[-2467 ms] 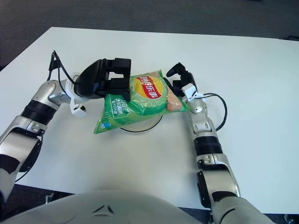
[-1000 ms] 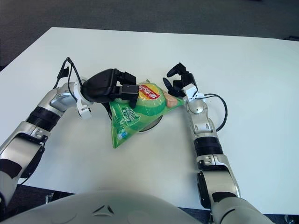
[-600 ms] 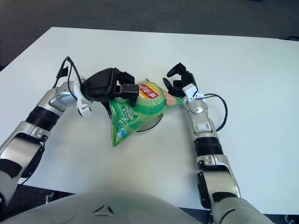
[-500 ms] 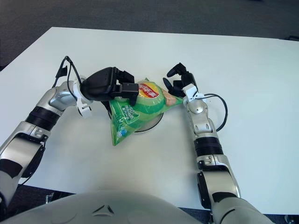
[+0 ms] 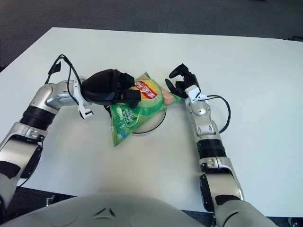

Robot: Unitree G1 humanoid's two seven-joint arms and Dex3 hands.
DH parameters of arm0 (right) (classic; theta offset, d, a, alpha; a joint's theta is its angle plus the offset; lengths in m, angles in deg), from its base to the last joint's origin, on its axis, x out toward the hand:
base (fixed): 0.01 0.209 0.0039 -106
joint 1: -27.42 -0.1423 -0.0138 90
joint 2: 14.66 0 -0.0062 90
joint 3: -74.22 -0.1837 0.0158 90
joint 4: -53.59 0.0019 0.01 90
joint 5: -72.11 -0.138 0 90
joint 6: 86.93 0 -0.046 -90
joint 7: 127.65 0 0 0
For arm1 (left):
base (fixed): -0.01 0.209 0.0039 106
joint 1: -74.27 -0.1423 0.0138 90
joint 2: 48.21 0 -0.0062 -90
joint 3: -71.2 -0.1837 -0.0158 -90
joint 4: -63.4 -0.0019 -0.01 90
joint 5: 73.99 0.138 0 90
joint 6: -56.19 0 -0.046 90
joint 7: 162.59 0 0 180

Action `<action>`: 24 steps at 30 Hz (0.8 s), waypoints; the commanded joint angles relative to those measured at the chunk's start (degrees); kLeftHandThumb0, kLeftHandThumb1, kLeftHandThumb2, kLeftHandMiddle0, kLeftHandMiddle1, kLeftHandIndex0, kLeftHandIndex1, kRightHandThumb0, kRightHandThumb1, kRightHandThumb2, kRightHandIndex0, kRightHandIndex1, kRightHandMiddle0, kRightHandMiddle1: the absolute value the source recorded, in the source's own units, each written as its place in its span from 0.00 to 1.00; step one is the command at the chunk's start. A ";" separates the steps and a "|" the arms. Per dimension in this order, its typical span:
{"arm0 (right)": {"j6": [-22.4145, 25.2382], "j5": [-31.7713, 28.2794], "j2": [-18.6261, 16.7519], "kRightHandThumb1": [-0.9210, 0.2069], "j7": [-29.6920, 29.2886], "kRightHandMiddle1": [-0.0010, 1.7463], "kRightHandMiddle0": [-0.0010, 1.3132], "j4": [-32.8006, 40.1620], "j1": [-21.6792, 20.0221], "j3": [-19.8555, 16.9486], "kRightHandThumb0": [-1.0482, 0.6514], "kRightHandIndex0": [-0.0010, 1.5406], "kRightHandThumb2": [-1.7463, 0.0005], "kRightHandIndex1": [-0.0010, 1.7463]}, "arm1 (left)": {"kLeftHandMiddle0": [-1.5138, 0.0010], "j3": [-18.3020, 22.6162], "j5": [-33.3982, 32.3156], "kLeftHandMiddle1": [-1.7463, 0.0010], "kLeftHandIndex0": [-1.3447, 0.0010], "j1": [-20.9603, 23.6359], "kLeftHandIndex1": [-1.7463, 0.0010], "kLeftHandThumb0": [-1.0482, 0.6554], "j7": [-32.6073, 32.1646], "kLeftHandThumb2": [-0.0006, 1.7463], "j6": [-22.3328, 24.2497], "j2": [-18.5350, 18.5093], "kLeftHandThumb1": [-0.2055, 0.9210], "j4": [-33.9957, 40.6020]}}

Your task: Put the snack into the plate.

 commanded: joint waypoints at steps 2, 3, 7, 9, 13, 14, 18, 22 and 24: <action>3.17 0.49 -0.33 0.18 1.60 1.00 0.24 -3.08 4.44 1.07 0.40 0.75 0.54 1.00 | 0.57 -2.19 -3.99 0.00 0.60 1.70 0.15 0.57 5.96 0.66 3.06 -3.98 0.52 -0.43; 3.01 0.80 -0.30 0.18 1.32 1.00 0.24 -3.10 4.45 1.16 0.40 0.76 0.53 1.00 | 0.60 -3.49 -7.18 0.00 0.62 2.58 0.13 0.58 9.61 0.65 4.64 -5.43 0.54 0.43; 2.66 1.70 -0.09 0.19 0.79 1.00 0.24 -3.06 4.50 1.53 0.40 0.77 0.53 1.00 | 0.85 -6.58 -14.43 0.07 0.87 3.99 0.17 0.46 18.86 0.55 8.36 -9.34 0.60 2.60; 2.57 1.88 -0.03 0.20 0.68 1.00 0.24 -3.05 4.52 1.62 0.40 0.77 0.52 1.00 | 0.91 -6.96 -16.51 0.19 0.94 3.67 0.27 0.37 21.08 0.56 9.32 -10.31 0.53 3.22; 2.95 1.94 0.05 0.20 0.78 1.00 0.25 -2.94 4.47 1.76 0.40 0.77 0.52 1.00 | 0.95 -8.86 -22.06 0.44 0.99 4.50 0.40 0.30 27.93 0.54 10.90 -13.36 0.51 4.29; 2.99 1.89 0.05 0.20 0.82 1.00 0.25 -2.95 4.45 1.75 0.40 0.77 0.52 1.00 | 0.96 -9.08 -22.76 0.50 0.99 4.61 0.44 0.29 28.85 0.53 11.04 -13.55 0.51 4.44; 2.97 1.63 0.00 0.20 0.92 1.00 0.25 -3.14 4.37 1.67 0.40 0.77 0.52 1.00 | 0.98 -9.97 -25.92 0.63 1.00 5.46 0.54 0.25 32.61 0.50 10.98 -14.56 0.54 4.16; 2.87 1.53 0.02 0.20 1.00 1.00 0.24 -3.23 4.35 1.67 0.40 0.77 0.52 1.00 | 0.99 -11.81 -31.14 0.71 1.00 6.63 0.62 0.24 37.35 0.48 10.97 -15.20 0.56 2.96; 2.87 1.46 0.02 0.20 1.05 1.00 0.24 -3.22 4.35 1.65 0.40 0.77 0.52 1.00 | 0.99 -12.68 -34.29 0.76 1.00 7.04 0.65 0.24 39.85 0.47 11.46 -15.16 0.56 2.31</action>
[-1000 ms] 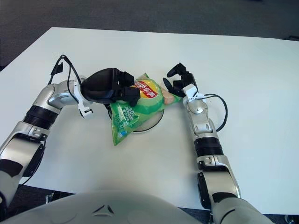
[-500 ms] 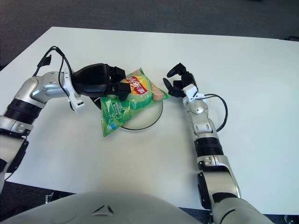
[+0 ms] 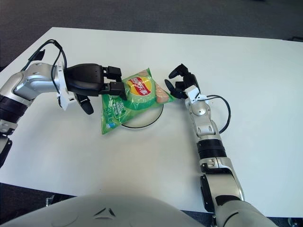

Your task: Put the snack into the plate.

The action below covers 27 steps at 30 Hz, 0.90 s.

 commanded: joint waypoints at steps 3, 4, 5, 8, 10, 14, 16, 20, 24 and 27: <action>3.04 1.13 -0.27 0.20 1.10 1.00 0.24 -3.29 4.27 1.32 0.40 0.77 0.52 1.00 | 1.00 -3.92 -12.09 0.81 1.00 2.72 0.69 0.23 10.00 0.47 3.16 0.04 0.56 -1.75; 3.04 1.32 -0.24 0.20 0.95 1.00 0.24 -3.24 4.29 1.39 0.40 0.77 0.52 1.00 | 1.00 -4.85 -15.48 0.83 1.00 3.00 0.71 0.23 12.74 0.47 4.38 0.31 0.57 -2.15; 3.17 1.47 -0.21 0.20 0.86 1.00 0.24 -3.15 4.30 1.46 0.40 0.76 0.52 1.00 | 1.00 -5.51 -18.49 0.87 1.00 3.23 0.75 0.22 15.24 0.46 5.27 0.65 0.58 -2.58; 3.67 1.39 -0.22 0.20 0.97 1.00 0.25 -2.89 4.33 1.46 0.40 0.76 0.52 1.00 | 1.00 -5.75 -23.05 0.94 1.00 3.50 0.82 0.20 19.63 0.44 6.05 1.74 0.62 -3.67; 3.88 1.15 -0.27 0.20 1.13 1.00 0.25 -2.82 4.33 1.37 0.40 0.76 0.52 1.00 | 1.00 -5.28 -25.41 0.97 1.00 3.34 0.87 0.17 22.11 0.42 7.07 2.48 0.66 -4.00; 4.03 0.68 -0.40 0.20 1.35 1.00 0.25 -2.94 4.25 1.13 0.40 0.76 0.52 1.00 | 1.00 -4.01 -29.45 0.99 1.00 2.73 0.94 0.14 26.85 0.38 11.11 3.65 0.71 -3.77; 4.05 0.57 -0.43 0.20 1.40 1.00 0.25 -2.97 4.24 1.09 0.40 0.77 0.52 1.00 | 1.00 -3.31 -30.38 1.00 1.00 2.51 0.96 0.13 28.49 0.37 12.28 4.13 0.73 -3.65; 3.98 0.40 -0.52 0.21 1.53 1.00 0.25 -3.69 3.79 1.08 0.40 0.77 0.51 1.00 | 1.00 -2.15 -35.33 1.00 1.00 1.79 0.99 0.12 33.99 0.34 19.25 4.86 0.75 -2.57; 3.51 0.37 -0.46 0.22 1.57 1.00 0.26 -4.70 3.33 1.10 0.39 0.78 0.51 1.00 | 1.00 -0.46 -38.28 1.00 1.00 1.11 1.00 0.09 37.94 0.31 24.35 5.96 0.78 -1.70; 3.04 0.39 -0.41 0.22 1.59 1.00 0.26 -5.47 3.01 1.17 0.39 0.78 0.50 1.00 | 1.00 1.13 -39.40 1.00 1.00 0.61 1.00 0.07 40.18 0.27 26.72 6.97 0.81 -1.56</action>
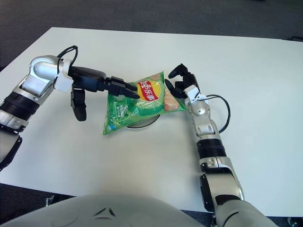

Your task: Put the snack into the plate.

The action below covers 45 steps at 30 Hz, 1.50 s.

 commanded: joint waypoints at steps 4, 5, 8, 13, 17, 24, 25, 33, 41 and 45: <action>2.49 -0.21 -0.11 0.22 2.76 1.00 0.26 -5.89 3.20 0.89 0.39 0.78 0.50 1.00 | 1.00 4.10 -4.47 1.00 1.00 -1.68 1.00 0.05 5.39 0.24 5.78 2.99 0.83 0.00; 2.40 -0.73 -0.12 0.22 3.20 1.00 0.26 -6.08 3.20 0.67 0.39 0.78 0.50 1.00 | 1.00 4.85 -3.21 1.00 1.00 -1.57 1.00 0.05 4.59 0.24 5.27 3.33 0.83 -0.34; 2.09 -1.60 -0.14 0.22 3.90 1.00 0.26 -6.34 3.29 0.24 0.39 0.76 0.50 1.00 | 1.00 7.27 -0.85 1.00 1.00 -0.33 1.00 0.03 3.82 0.23 3.62 3.52 0.84 -0.90; 1.78 -1.66 -0.16 0.22 3.82 1.00 0.25 -5.89 3.53 0.21 0.40 0.75 0.51 1.00 | 1.00 10.18 -0.27 1.00 1.00 -0.31 1.00 0.03 5.48 0.22 0.26 4.04 0.85 -2.06; 2.35 -1.60 -0.16 0.21 3.80 1.00 0.25 -5.27 3.61 0.35 0.40 0.76 0.51 1.00 | 1.00 12.22 -0.90 1.00 1.00 -0.46 1.00 0.02 7.07 0.17 -0.34 3.54 0.90 -2.74; 2.88 -0.08 -0.31 0.20 2.09 1.00 0.25 -4.27 3.94 0.87 0.40 0.76 0.52 1.00 | 1.00 14.47 -1.76 1.00 1.00 0.18 1.00 0.00 9.85 0.13 3.99 3.09 0.94 -3.88; 2.91 0.37 -0.31 0.20 1.62 1.00 0.25 -4.12 4.01 1.02 0.40 0.77 0.52 1.00 | 1.00 15.33 -0.70 1.00 1.00 0.15 1.00 0.00 8.89 0.12 3.31 2.58 0.95 -4.07; 3.09 1.44 -0.12 0.21 0.79 1.00 0.25 -3.55 4.26 1.59 0.40 0.77 0.51 1.00 | 1.00 19.08 3.80 1.00 1.00 -1.69 1.00 0.00 2.50 0.11 4.37 2.25 0.96 -4.67; 2.95 0.80 -0.18 0.21 1.32 1.00 0.25 -3.92 4.14 1.32 0.40 0.78 0.51 1.00 | 1.00 22.65 2.54 1.00 0.99 -4.50 1.00 0.02 -2.37 0.11 9.57 2.78 0.97 -6.16; 3.02 0.88 -0.22 0.21 1.21 1.00 0.25 -3.85 4.19 1.35 0.40 0.78 0.51 1.00 | 0.99 25.77 1.70 1.00 1.00 -7.49 0.93 0.04 -6.14 0.13 11.79 3.68 0.95 -7.69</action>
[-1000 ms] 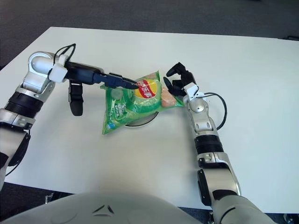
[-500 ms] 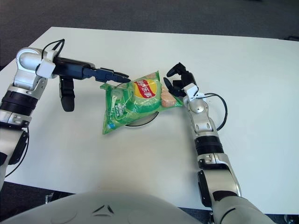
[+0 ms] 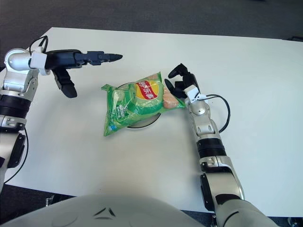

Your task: Put the snack into the plate.

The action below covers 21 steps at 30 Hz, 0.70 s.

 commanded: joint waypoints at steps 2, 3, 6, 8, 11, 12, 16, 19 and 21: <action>4.13 0.91 -0.37 0.21 1.32 1.00 0.25 -3.26 4.27 1.11 0.40 0.78 0.51 1.00 | 0.98 3.16 -0.52 0.99 1.00 -3.10 0.89 0.04 -5.36 0.14 3.90 0.97 0.95 0.26; 4.09 0.99 -0.34 0.21 1.28 1.00 0.25 -3.28 4.26 1.15 0.40 0.78 0.51 1.00 | 0.97 3.80 -0.54 0.99 1.00 -3.76 0.88 0.04 -6.90 0.14 4.54 1.37 0.95 0.94; 3.94 1.22 -0.35 0.21 1.17 1.00 0.25 -3.45 4.20 1.33 0.40 0.78 0.52 1.00 | 0.94 5.66 -0.24 0.97 1.00 -6.01 0.79 0.05 -9.95 0.15 3.75 2.36 0.94 -0.43; 3.84 1.18 -0.31 0.20 1.28 1.00 0.25 -3.50 4.17 1.36 0.40 0.78 0.52 1.00 | 0.90 7.19 0.54 0.96 1.00 -7.12 0.71 0.04 -11.62 0.16 0.38 3.29 0.95 -5.74; 3.71 1.07 -0.43 0.20 1.26 1.00 0.25 -3.60 4.10 1.34 0.40 0.77 0.52 1.00 | 0.84 9.79 0.40 0.93 1.00 -8.30 0.61 0.05 -14.91 0.16 -2.97 4.87 0.95 -11.35; 3.67 1.07 -0.52 0.20 1.18 1.00 0.25 -3.64 4.13 1.36 0.40 0.77 0.52 1.00 | 0.82 10.44 0.20 0.91 1.00 -8.59 0.59 0.06 -15.71 0.17 -3.53 5.27 0.95 -12.44; 3.77 1.20 -0.74 0.20 0.74 1.00 0.24 -3.61 4.23 1.35 0.40 0.77 0.52 1.00 | 0.79 13.48 -1.14 0.66 1.00 -10.50 0.46 0.11 -19.25 0.27 -5.24 8.16 0.88 -18.28; 4.02 1.32 -0.62 0.20 0.68 1.00 0.24 -3.46 4.21 1.35 0.40 0.77 0.52 1.00 | 0.77 15.02 -0.82 0.55 1.00 -18.00 0.39 0.16 -26.14 0.35 -6.24 13.03 0.83 -16.11; 4.00 1.26 -0.48 0.20 0.77 1.00 0.24 -3.48 4.14 1.27 0.40 0.77 0.52 1.00 | 0.75 16.04 -0.50 0.46 0.99 -22.17 0.31 0.21 -31.07 0.41 -5.44 15.82 0.78 -15.46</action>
